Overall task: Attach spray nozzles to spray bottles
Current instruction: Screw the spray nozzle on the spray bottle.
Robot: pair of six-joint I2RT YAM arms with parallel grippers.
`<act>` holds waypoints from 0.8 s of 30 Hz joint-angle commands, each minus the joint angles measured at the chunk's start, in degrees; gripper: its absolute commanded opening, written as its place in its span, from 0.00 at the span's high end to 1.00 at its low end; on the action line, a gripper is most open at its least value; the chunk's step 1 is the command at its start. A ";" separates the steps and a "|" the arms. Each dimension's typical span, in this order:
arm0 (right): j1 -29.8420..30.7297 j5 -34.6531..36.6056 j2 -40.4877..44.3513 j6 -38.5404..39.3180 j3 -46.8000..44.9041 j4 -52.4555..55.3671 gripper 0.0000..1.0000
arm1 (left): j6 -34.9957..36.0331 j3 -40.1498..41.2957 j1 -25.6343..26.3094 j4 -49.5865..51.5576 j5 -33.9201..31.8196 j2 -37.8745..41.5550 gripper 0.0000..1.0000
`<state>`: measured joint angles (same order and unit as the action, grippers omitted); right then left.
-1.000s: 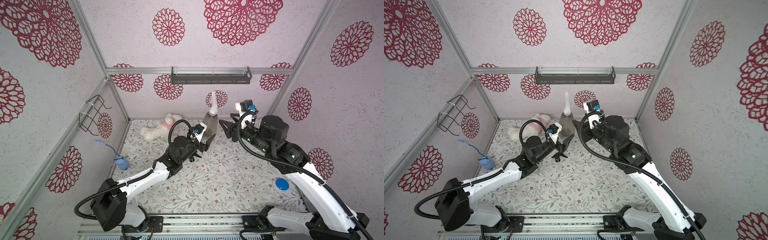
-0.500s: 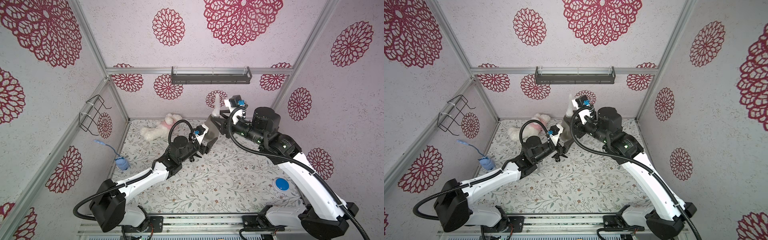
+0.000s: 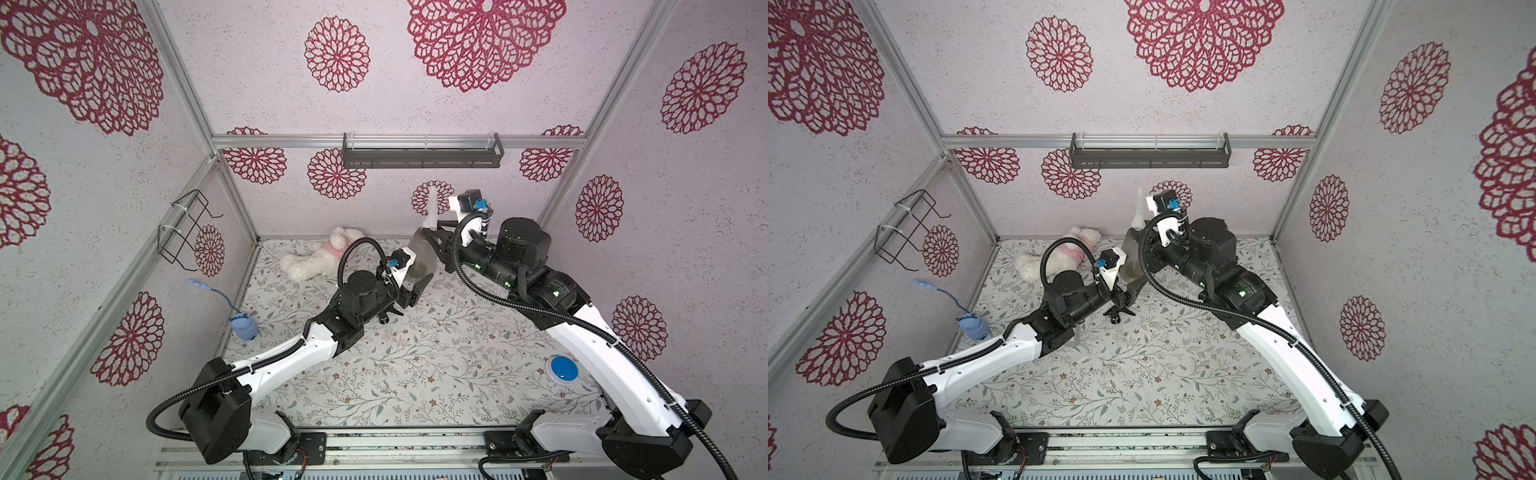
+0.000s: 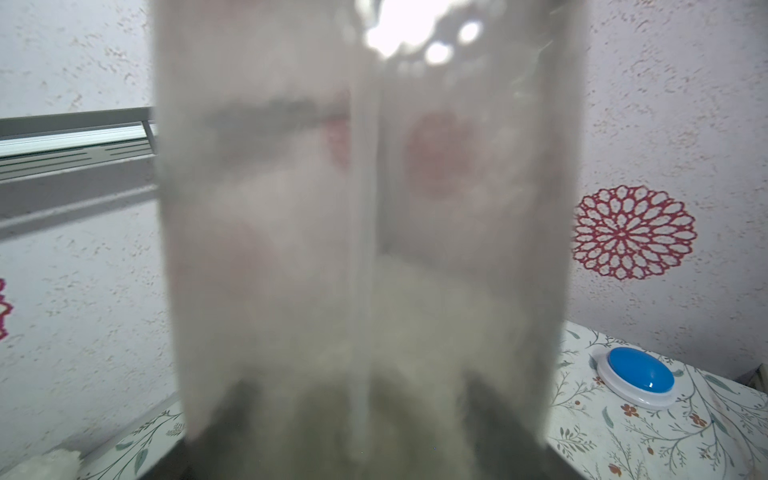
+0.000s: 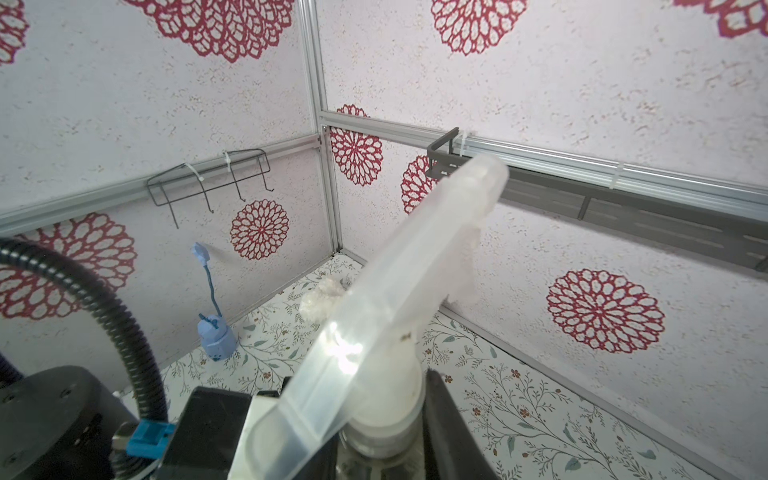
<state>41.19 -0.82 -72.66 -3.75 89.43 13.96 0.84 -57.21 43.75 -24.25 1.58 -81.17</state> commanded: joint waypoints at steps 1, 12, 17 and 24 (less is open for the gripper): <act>4.95 13.88 0.84 -4.21 -3.59 -3.63 0.77 | 0.76 -3.96 0.83 -3.26 -4.88 -0.92 0.51; 17.71 49.56 -9.42 -12.89 2.79 -2.86 0.77 | 5.70 -6.71 4.50 -9.98 -13.72 -5.62 0.52; 19.93 56.46 -15.93 -12.07 9.35 1.66 0.77 | 6.17 -6.38 5.11 -11.28 -15.48 -6.59 0.53; 20.77 56.19 -17.87 -11.23 10.60 2.29 0.73 | 6.56 -5.73 5.65 -11.93 -17.81 -6.99 0.53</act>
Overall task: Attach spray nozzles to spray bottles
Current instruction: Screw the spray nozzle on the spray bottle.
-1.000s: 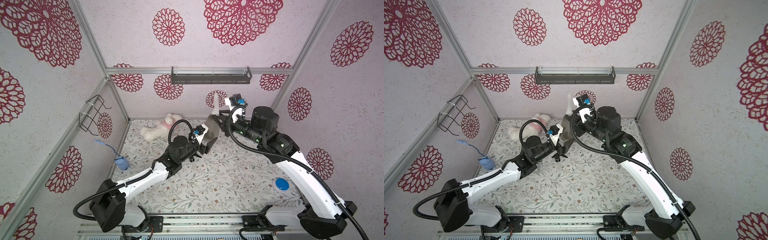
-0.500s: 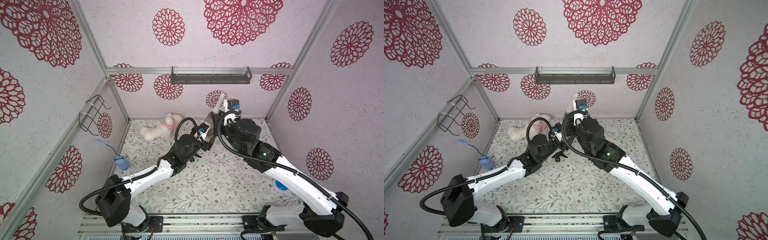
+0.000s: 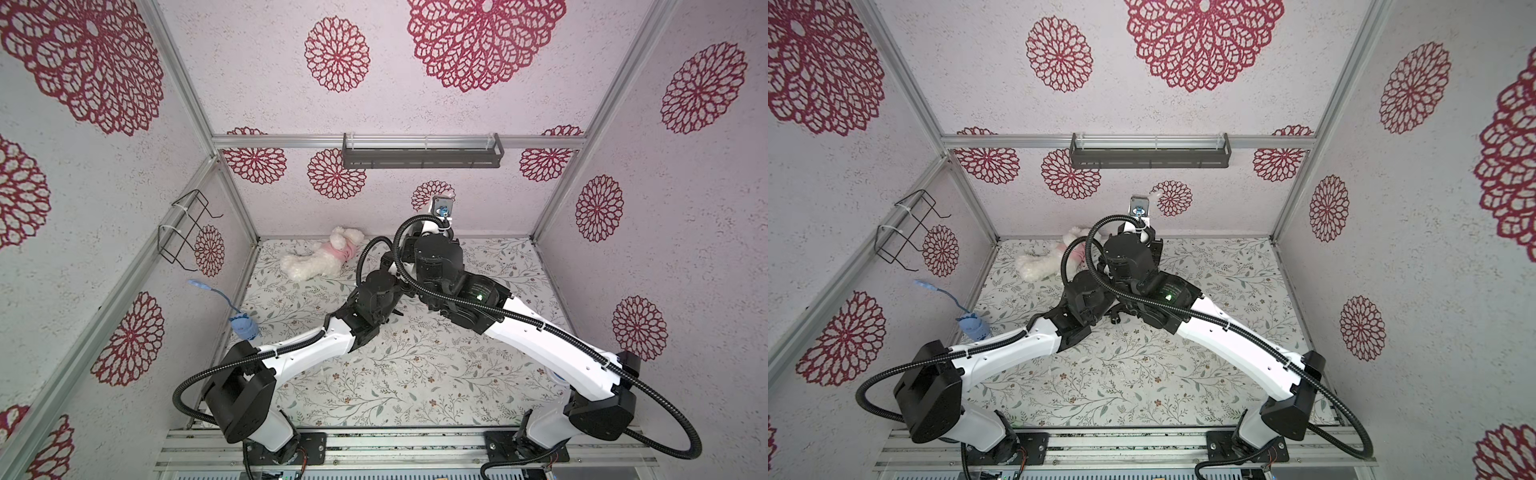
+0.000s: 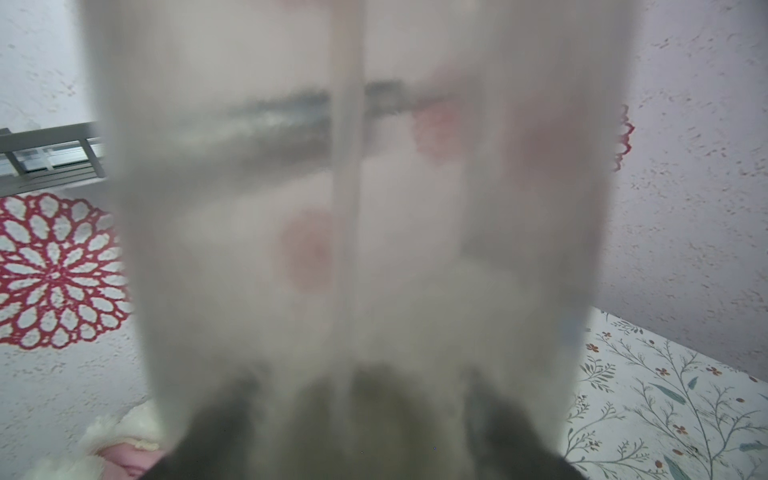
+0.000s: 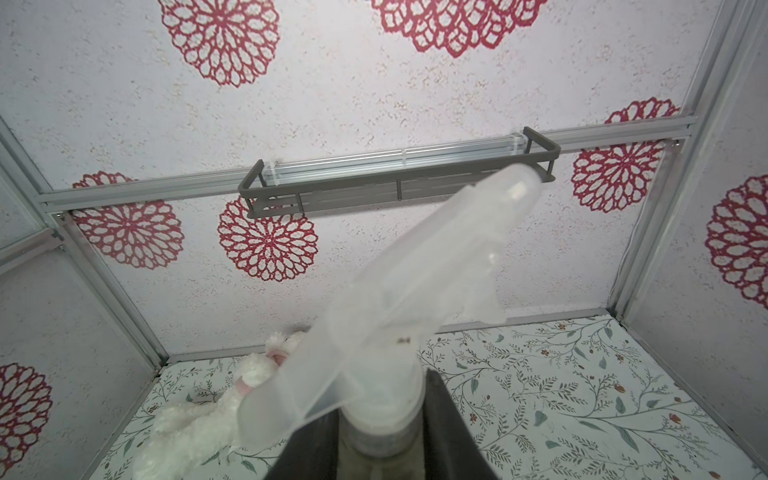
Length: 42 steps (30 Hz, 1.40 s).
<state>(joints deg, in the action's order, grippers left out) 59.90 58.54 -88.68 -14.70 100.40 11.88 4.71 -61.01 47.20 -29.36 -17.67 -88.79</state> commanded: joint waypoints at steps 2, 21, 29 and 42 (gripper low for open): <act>2.06 -6.50 -1.04 0.05 -0.39 4.74 0.69 | 2.37 -1.19 2.11 -6.87 1.30 1.02 0.53; -1.82 -30.33 18.38 3.95 -10.19 15.24 0.28 | -2.79 2.20 -2.91 0.64 12.96 7.61 0.53; -6.32 -41.75 23.33 6.17 -11.00 14.95 0.37 | -5.00 2.92 -4.66 1.38 17.53 9.07 0.53; -13.42 -56.25 23.11 17.46 -3.47 19.14 0.27 | -4.78 1.83 -4.83 5.69 22.96 9.18 0.51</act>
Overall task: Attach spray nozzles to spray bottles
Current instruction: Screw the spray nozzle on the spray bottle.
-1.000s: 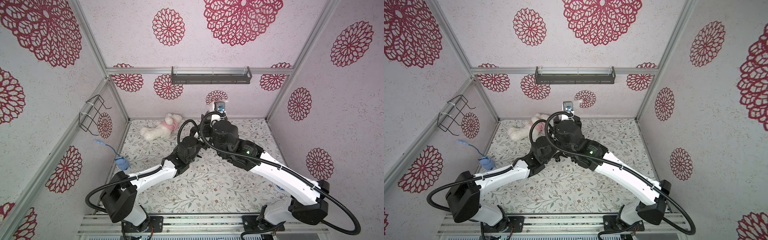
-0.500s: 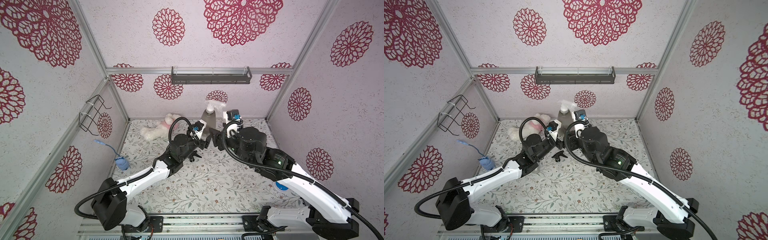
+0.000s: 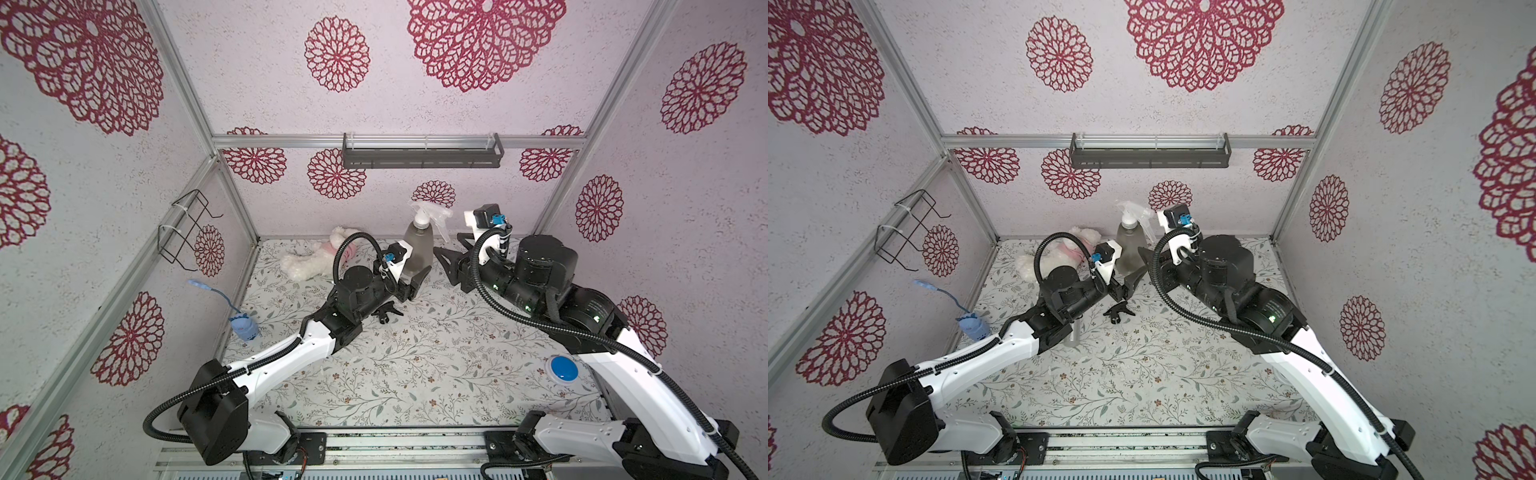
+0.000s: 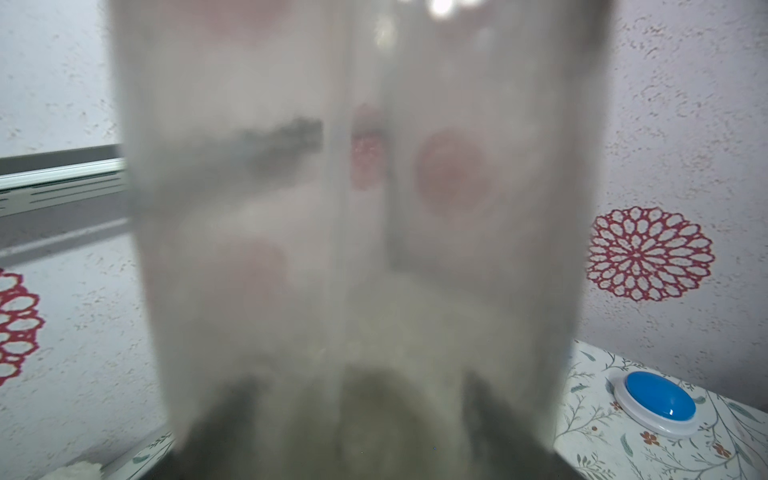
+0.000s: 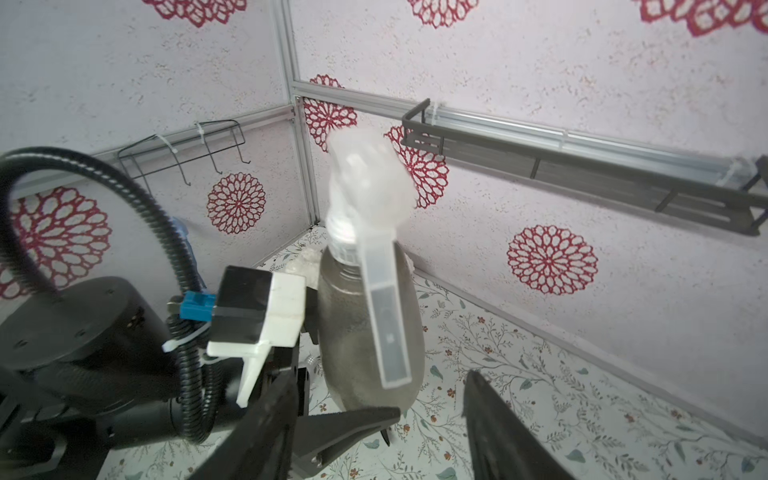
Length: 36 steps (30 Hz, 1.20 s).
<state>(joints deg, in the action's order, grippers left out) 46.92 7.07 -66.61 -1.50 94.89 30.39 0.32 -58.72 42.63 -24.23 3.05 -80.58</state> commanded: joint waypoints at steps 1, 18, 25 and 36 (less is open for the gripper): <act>-0.50 -5.14 0.89 4.46 1.96 0.06 0.24 | -0.35 -0.60 -0.24 0.75 2.56 0.78 0.51; -2.08 -2.18 -9.38 6.30 11.06 -2.74 0.33 | -1.26 -0.78 -0.18 0.76 4.95 0.19 0.51; -2.53 -4.49 -8.46 4.02 8.59 -4.86 0.54 | -0.32 -0.52 -0.18 0.76 4.27 0.16 0.51; -2.53 -3.87 -8.76 0.93 5.70 -6.81 0.74 | -0.26 -1.43 -0.18 1.09 2.55 -0.11 0.52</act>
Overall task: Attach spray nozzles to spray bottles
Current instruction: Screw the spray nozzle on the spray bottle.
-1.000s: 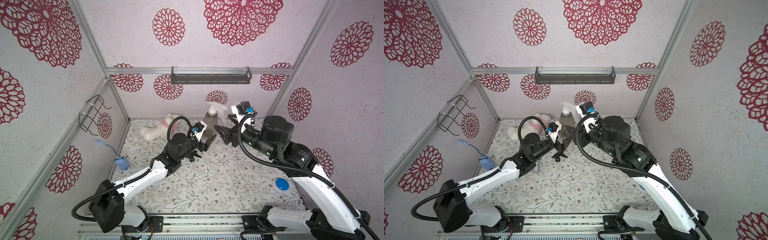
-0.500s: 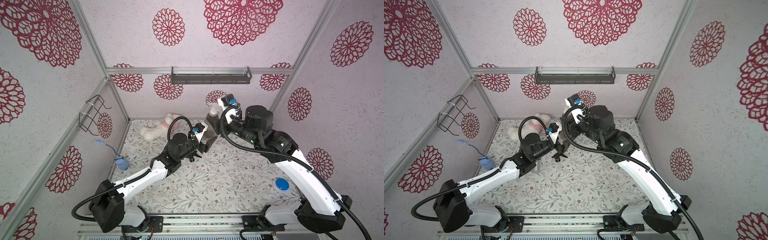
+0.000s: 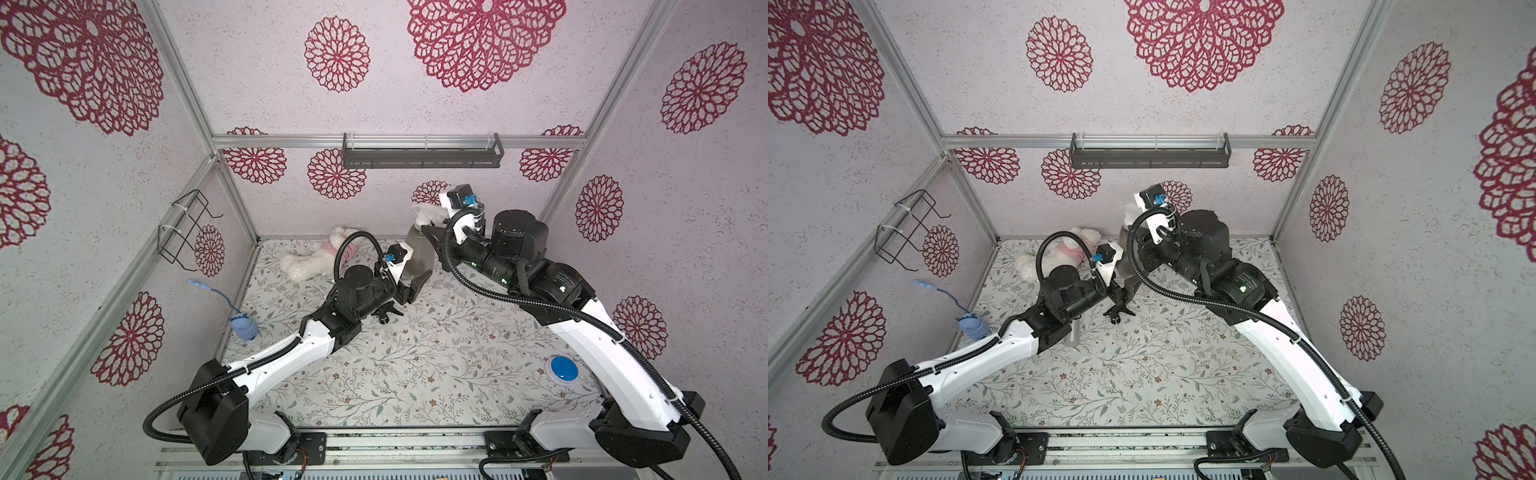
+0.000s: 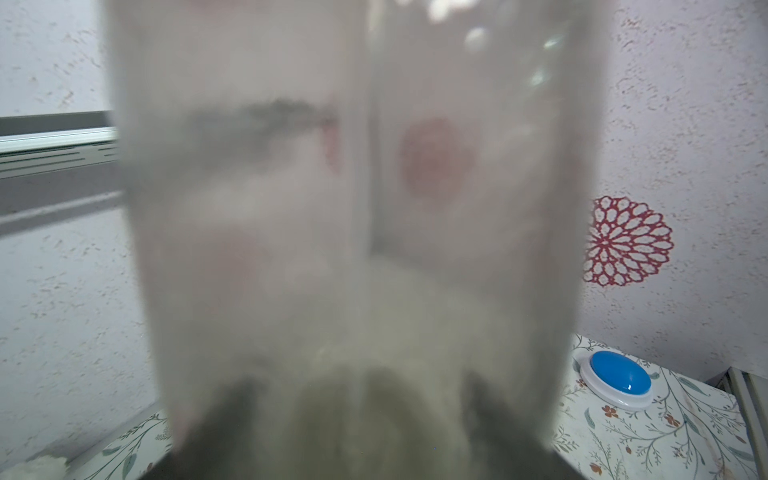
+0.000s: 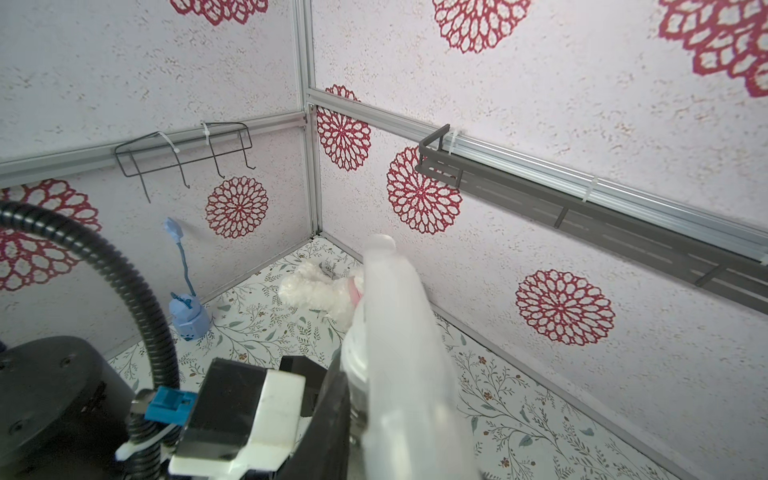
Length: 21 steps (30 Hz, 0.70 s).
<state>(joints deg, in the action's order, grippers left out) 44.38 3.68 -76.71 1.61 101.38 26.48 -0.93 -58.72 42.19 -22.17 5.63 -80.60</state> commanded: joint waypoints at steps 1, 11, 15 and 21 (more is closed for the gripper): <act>0.06 -0.43 1.47 -2.92 -1.20 -3.18 0.75 | 1.00 -1.78 0.29 -0.65 -0.47 -0.23 0.52; 0.46 -2.35 2.59 -5.99 -3.20 -5.63 0.73 | 2.00 -3.24 0.72 0.38 -1.89 -1.22 0.52; 1.59 -3.10 3.14 -6.44 -3.65 -6.07 0.72 | 2.37 -3.64 0.70 0.37 -2.63 -2.28 0.52; 3.67 -2.87 3.05 -6.80 -3.56 -5.30 0.69 | 2.37 -3.82 0.52 -0.14 -2.88 -2.93 0.52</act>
<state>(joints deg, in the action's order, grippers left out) 46.87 2.15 -75.16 -4.12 97.23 23.05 0.56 -61.04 42.48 -21.30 3.01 -82.96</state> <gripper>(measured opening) 0.307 0.772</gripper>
